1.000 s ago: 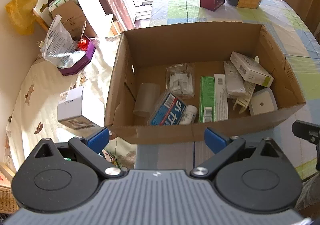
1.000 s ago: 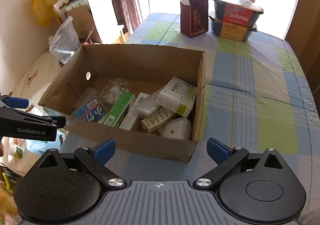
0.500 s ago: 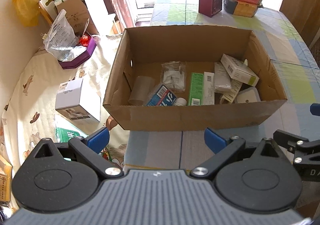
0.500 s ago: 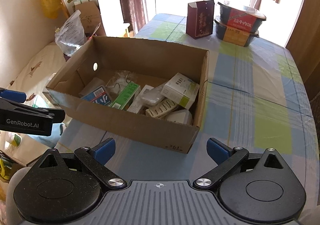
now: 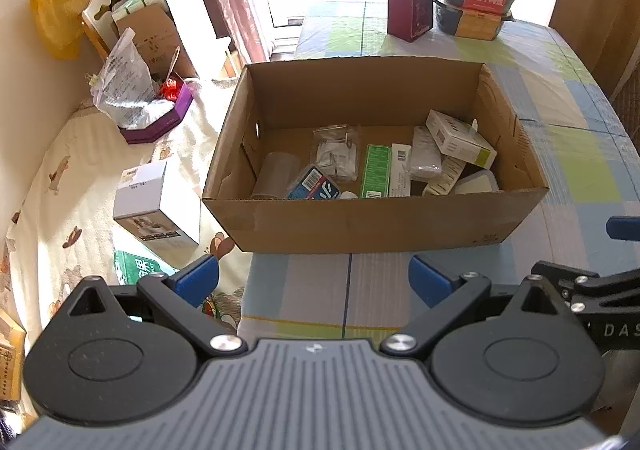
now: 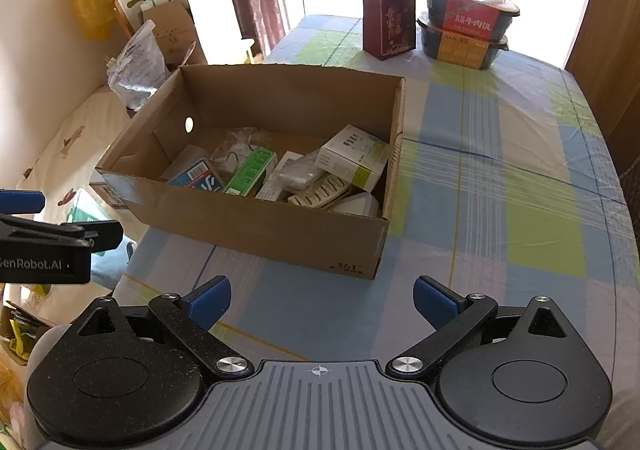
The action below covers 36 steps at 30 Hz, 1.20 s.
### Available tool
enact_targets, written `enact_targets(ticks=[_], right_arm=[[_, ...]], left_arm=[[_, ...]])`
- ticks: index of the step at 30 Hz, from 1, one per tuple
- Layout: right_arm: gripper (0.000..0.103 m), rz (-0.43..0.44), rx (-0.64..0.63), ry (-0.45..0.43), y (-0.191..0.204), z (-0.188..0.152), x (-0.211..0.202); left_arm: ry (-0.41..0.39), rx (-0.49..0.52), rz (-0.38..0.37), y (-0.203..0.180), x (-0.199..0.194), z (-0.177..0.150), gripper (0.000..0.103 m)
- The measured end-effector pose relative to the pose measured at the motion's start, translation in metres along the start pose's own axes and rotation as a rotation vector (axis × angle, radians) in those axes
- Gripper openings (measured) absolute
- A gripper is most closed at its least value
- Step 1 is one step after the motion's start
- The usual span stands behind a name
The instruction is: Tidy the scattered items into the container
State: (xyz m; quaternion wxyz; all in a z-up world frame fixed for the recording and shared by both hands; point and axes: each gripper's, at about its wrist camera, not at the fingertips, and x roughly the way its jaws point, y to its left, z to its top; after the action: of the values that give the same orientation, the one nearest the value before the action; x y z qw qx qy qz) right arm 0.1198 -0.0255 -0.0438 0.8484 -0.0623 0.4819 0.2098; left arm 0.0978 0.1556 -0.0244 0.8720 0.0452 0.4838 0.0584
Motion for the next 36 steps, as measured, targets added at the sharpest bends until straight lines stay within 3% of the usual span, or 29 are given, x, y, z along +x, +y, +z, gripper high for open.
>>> enact_targets(ticks=[36], right_arm=[[0.102,-0.013,-0.002,-0.015,-0.011,-0.023,-0.027]], left_arm=[[-0.078,-0.045,0.004,-0.027,-0.036,-0.027,0.100]])
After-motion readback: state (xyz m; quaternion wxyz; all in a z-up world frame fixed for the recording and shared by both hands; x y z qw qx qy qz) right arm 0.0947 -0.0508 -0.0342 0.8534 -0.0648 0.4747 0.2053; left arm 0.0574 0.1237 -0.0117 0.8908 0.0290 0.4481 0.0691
